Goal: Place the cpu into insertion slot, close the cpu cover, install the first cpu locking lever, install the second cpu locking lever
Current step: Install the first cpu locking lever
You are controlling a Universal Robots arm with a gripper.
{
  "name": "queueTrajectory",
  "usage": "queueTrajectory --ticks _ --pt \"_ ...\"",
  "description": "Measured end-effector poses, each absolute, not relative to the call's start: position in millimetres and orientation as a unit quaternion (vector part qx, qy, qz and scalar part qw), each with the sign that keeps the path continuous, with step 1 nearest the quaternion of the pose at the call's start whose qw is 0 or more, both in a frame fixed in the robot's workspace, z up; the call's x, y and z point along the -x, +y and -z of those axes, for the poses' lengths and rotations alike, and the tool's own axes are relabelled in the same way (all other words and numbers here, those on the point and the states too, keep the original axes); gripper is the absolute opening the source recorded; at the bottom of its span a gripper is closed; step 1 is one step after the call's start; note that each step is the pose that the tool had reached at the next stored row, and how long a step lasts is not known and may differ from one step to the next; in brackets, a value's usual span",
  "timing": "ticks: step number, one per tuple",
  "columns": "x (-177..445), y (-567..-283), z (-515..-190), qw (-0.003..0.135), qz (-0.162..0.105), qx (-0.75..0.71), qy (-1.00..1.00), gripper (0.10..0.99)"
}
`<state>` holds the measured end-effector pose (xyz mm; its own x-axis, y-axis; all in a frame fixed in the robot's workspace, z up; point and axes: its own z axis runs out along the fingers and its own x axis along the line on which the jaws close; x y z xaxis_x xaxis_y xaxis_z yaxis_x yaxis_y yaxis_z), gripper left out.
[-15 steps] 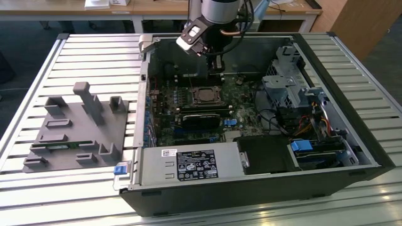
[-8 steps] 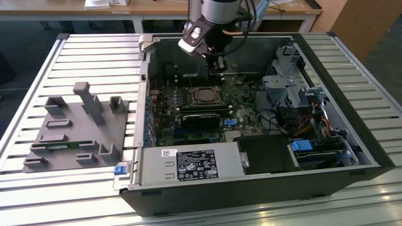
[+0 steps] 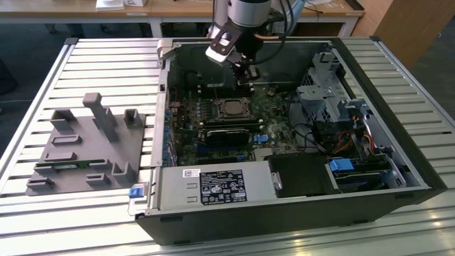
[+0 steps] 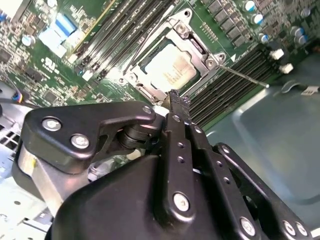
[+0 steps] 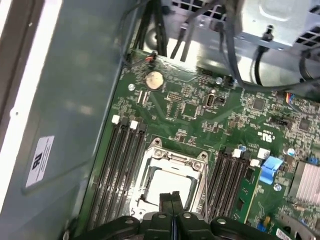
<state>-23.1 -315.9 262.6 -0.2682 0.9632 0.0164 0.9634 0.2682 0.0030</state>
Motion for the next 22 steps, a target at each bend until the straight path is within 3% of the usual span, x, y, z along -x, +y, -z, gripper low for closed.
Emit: queueTrajectory --ticks 22 --pt "25.9 -315.9 -261.8 0.006 0.006 0.51 -0.86 0.106"
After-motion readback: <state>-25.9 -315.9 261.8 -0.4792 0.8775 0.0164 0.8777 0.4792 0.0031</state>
